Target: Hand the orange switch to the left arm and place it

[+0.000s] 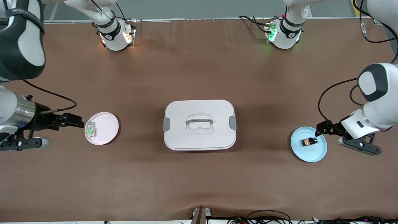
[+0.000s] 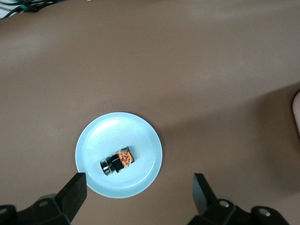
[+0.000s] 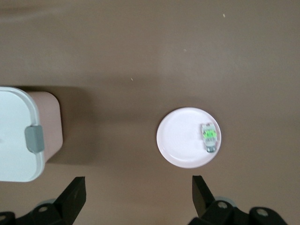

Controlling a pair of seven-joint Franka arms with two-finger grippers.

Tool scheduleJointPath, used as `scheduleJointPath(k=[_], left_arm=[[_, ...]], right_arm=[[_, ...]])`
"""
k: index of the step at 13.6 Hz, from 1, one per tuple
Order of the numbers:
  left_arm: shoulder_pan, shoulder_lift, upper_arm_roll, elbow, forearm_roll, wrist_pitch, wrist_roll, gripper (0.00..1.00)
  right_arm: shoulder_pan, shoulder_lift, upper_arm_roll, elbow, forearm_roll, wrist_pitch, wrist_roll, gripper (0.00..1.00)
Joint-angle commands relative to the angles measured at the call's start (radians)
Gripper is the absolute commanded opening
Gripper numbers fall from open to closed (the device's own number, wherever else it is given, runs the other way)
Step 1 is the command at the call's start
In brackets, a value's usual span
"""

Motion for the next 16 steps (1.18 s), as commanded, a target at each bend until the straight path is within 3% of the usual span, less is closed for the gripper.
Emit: scheduleJointPath(k=[1,7,13,16], left_arm=[[0.005,-0.061,0.007,-0.008,0.0,-0.076,-0.154,1.0],[0.022,-0.194,0.014,-0.006,0.002,-0.265,-0.337,1.0],[0.02,-0.221,0.008,0.144,0.023,-0.481,-0.33,1.0],[-0.018,-0.264,0.023,0.126,0.028,-0.492,-0.325,1.0]], right_arm=[[-0.048,-0.027,0.018,-0.016,-0.019,-0.073,-0.009,1.0],[-0.06,-0.024,0.016,-0.038,-0.02,-0.091,-0.009,1.0],[-0.073,-0.024,0.013,-0.041,-0.022,-0.091,-0.011,1.0],[-0.071,-0.024,0.013,-0.041,-0.042,-0.09,-0.001,1.0]])
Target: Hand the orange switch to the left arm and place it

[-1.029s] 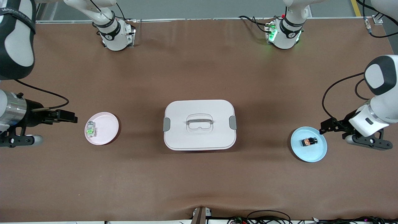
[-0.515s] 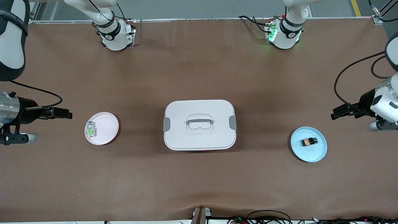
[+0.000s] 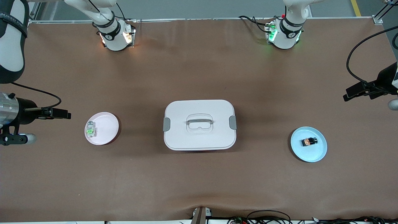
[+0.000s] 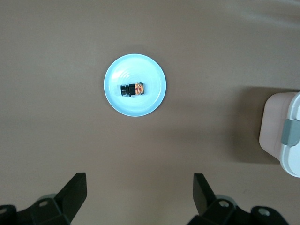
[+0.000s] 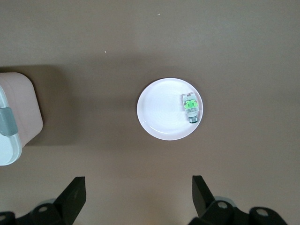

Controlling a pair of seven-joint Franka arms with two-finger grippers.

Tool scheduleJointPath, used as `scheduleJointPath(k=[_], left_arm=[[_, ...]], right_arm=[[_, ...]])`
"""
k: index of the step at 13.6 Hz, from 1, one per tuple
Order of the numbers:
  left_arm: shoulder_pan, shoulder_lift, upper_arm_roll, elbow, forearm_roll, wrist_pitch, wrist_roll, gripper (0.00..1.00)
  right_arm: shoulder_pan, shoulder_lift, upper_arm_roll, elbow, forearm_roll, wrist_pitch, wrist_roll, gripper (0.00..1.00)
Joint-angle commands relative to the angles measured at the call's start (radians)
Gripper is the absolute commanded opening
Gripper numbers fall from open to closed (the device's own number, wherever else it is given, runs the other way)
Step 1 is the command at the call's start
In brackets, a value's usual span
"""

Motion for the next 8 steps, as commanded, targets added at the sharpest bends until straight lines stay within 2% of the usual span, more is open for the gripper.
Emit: scheduleJointPath(k=[1,3,6,8], left_arm=[[-0.082,-0.05,0.051,-0.023,0.016,-0.028,-0.006,1.0],[-0.182,-0.084,0.133,-0.029,0.016,-0.108,-0.014,1.0],[-0.28,-0.149,0.194,-0.075,0.017,-0.137,-0.046,1.0],[-0.316,-0.176,0.211,-0.101,0.017,-0.13,-0.071,1.0]], right_arm=[[-0.011,-0.018,0.013,-0.015,-0.027,-0.005,0.003,1.0],[-0.015,-0.019,0.012,-0.013,-0.029,-0.005,0.005,1.0],[-0.025,-0.021,0.012,-0.012,-0.029,-0.001,0.022,1.0],[-0.023,-0.024,0.01,-0.01,-0.029,-0.003,0.071,1.0]])
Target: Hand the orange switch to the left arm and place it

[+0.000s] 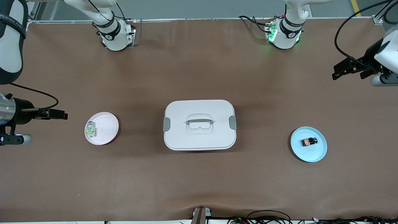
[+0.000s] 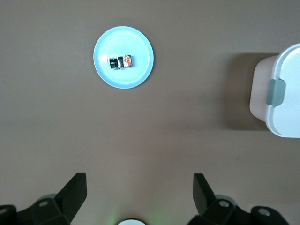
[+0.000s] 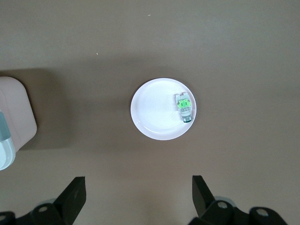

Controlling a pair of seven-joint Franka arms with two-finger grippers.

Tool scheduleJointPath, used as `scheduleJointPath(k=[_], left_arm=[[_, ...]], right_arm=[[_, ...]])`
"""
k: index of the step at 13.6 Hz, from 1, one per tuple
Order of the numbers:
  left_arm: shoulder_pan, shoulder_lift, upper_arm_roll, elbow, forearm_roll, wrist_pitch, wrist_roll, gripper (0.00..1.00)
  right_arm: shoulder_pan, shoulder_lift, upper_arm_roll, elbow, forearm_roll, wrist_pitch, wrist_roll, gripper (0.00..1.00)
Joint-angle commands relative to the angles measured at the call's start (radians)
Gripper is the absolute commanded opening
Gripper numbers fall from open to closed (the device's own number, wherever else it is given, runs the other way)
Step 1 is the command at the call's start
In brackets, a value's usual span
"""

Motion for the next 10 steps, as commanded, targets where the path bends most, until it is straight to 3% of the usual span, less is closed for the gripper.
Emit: scheduleJointPath(k=[1,5,10], left_arm=[[-0.045,-0.068,0.028,-0.064,0.016,0.012,-0.023,1.0],[-0.058,-0.14,0.028,-0.176,0.017,0.11,-0.024,1.0],[-0.049,-0.165,0.02,-0.206,0.017,0.135,-0.037,1.0]], right_arm=[[-0.012,-0.034,0.014,-0.009,-0.016,-0.003,0.081,1.0],[-0.001,-0.089,0.022,-0.009,-0.049,-0.005,0.156,1.0],[0.008,-0.092,0.025,-0.013,-0.048,-0.023,0.163,1.0]])
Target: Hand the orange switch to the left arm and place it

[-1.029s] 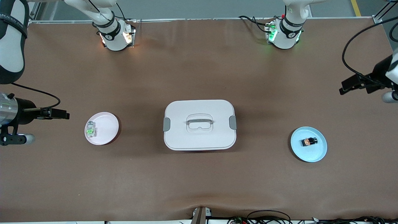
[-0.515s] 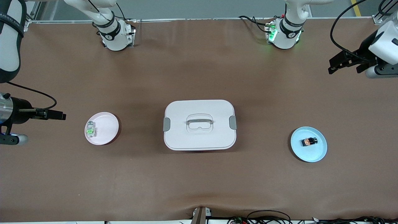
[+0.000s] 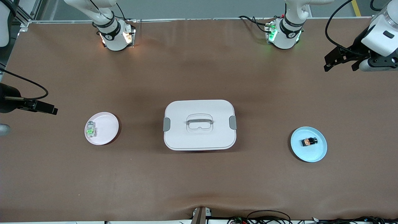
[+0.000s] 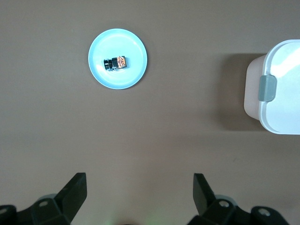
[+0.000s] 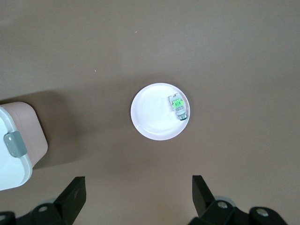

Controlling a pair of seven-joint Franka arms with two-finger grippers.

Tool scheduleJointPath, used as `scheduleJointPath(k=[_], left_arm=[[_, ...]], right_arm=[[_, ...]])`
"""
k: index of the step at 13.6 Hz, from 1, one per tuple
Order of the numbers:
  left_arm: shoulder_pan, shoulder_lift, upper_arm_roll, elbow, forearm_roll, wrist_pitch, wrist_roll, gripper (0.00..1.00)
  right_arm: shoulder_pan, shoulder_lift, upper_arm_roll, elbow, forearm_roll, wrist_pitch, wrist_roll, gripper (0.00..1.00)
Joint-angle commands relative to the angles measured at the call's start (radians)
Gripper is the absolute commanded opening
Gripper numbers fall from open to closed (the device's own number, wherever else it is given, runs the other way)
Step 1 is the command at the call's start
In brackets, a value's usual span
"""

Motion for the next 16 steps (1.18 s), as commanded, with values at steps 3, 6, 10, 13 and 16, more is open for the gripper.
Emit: scheduleJointPath(k=[3,6,10,13,16], left_arm=[[-0.003,-0.024,0.006,-0.031,0.017,0.04,-0.013,1.0],[-0.003,-0.018,0.006,-0.031,0.017,0.045,-0.013,1.0],[-0.003,-0.015,0.006,-0.032,0.016,0.056,-0.013,1.0],[-0.001,-0.012,0.007,-0.034,0.016,0.062,-0.013,1.0],[-0.001,-0.012,0.007,-0.032,0.016,0.062,-0.013,1.0]], right_arm=[[0.003,-0.02,0.007,-0.019,-0.028,-0.019,0.02,1.0],[0.001,-0.034,0.006,-0.019,-0.03,-0.027,0.019,1.0],[0.003,-0.045,0.006,-0.021,-0.048,-0.048,0.019,1.0],[0.003,-0.049,0.007,-0.022,-0.046,-0.053,0.012,1.0],[0.013,-0.08,0.003,-0.086,-0.046,-0.036,0.006,1.0]])
